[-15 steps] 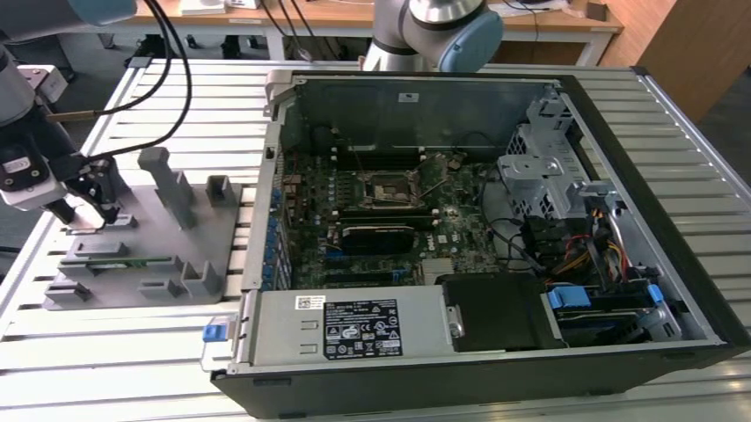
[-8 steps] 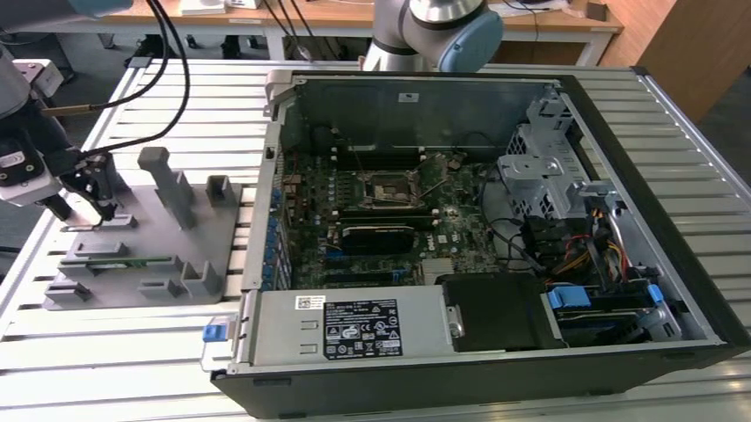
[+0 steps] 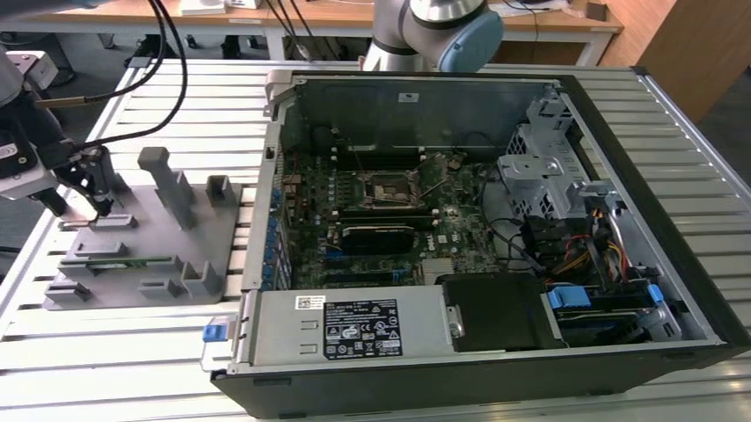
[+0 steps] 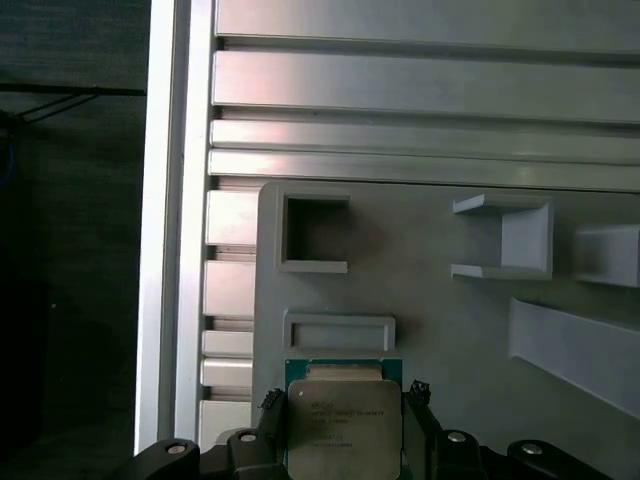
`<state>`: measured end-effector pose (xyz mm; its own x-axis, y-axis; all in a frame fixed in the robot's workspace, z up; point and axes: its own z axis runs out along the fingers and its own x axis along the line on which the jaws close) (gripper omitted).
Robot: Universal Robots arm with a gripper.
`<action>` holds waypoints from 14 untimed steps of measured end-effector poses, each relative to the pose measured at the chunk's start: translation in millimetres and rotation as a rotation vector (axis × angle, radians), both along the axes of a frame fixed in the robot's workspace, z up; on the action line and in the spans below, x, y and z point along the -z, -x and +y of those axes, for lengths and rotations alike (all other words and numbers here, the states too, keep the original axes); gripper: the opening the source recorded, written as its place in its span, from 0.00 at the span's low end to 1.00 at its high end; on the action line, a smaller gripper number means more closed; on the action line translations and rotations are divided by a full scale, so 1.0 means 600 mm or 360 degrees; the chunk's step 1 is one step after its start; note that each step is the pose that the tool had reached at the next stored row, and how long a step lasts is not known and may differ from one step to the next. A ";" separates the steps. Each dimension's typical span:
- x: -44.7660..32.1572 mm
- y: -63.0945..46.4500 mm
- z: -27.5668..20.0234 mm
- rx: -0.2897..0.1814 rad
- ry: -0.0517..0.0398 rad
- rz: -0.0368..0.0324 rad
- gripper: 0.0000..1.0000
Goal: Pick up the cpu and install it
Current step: 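Pick up the cpu and move it towards the insertion slot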
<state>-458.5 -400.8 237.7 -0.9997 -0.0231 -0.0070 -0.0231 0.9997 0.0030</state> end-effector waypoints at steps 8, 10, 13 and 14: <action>-0.014 0.000 0.0000 0.0000 0.0000 0.0000 0.54; -0.016 0.000 0.0000 0.0000 0.0000 0.0000 0.54; -0.019 0.000 0.0000 0.0000 0.0000 0.0000 0.54; -0.020 0.000 0.0000 0.0000 0.0000 0.0000 0.54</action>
